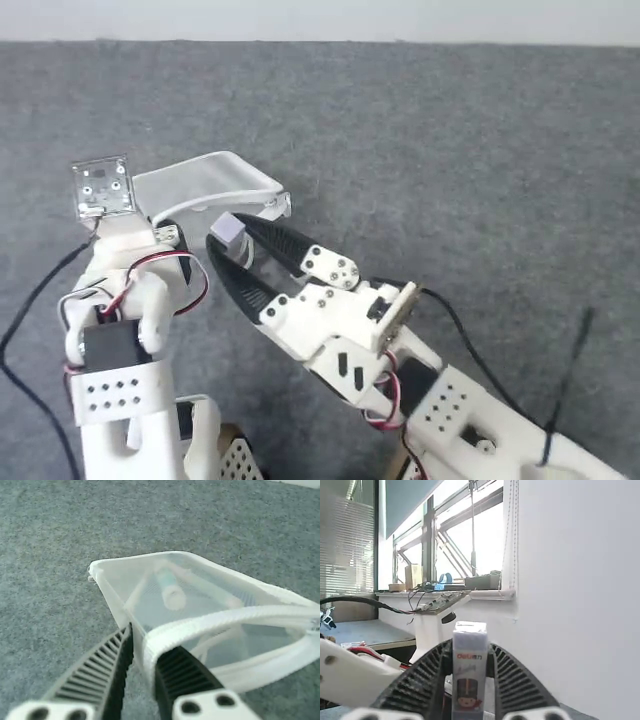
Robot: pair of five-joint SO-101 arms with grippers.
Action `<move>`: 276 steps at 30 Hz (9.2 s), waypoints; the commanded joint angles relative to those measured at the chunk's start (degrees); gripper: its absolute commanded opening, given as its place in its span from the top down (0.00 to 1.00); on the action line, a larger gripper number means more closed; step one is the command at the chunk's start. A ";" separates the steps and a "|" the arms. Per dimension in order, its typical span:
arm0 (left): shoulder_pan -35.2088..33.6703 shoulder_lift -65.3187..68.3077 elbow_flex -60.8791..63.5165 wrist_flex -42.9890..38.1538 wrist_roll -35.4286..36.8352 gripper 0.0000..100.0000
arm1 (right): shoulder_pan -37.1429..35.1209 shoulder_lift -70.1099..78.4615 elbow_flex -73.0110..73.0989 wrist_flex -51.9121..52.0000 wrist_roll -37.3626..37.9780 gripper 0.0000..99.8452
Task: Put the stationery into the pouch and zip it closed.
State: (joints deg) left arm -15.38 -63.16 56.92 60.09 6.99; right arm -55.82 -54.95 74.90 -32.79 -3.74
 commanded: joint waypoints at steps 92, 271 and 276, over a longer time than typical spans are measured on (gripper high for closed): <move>-7.56 -0.26 -2.24 -0.97 0.09 0.97 | 8.04 7.16 -19.87 49.71 1.67 0.81; 19.78 -0.26 -42.51 34.55 -19.78 0.71 | -3.74 -19.21 -20.04 81.36 33.93 0.99; 14.59 -0.26 -44.26 36.57 -28.22 0.71 | 1.63 -19.30 -22.24 81.71 33.93 0.99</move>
State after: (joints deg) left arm 1.14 -63.87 15.52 95.96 -17.36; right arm -57.41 -71.82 55.82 48.88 29.76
